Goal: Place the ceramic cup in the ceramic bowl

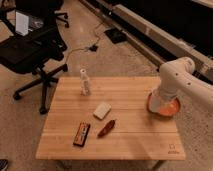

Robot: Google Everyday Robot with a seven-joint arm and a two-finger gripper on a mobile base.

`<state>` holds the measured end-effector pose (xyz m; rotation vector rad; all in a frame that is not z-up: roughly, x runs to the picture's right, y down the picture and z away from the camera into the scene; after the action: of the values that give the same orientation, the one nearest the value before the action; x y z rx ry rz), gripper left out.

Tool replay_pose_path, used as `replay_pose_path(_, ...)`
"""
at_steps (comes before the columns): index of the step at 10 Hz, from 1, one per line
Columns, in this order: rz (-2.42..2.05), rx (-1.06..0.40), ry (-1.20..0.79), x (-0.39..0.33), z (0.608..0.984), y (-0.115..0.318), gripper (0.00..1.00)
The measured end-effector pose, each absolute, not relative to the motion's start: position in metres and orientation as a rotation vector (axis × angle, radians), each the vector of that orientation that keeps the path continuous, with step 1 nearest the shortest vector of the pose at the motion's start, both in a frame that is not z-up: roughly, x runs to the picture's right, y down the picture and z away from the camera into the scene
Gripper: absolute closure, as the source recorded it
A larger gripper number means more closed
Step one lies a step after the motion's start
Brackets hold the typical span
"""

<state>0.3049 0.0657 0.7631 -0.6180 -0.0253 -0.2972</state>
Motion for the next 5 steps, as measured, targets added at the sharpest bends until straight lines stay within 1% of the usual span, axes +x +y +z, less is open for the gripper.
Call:
replay_pose_path(2, -0.302, -0.600, -0.046, 0.299, 0.762, 0.045, 0.21)
replay_pose_path(5, -0.312, -0.581, -0.054, 0.297, 0.760, 0.029, 0.20)
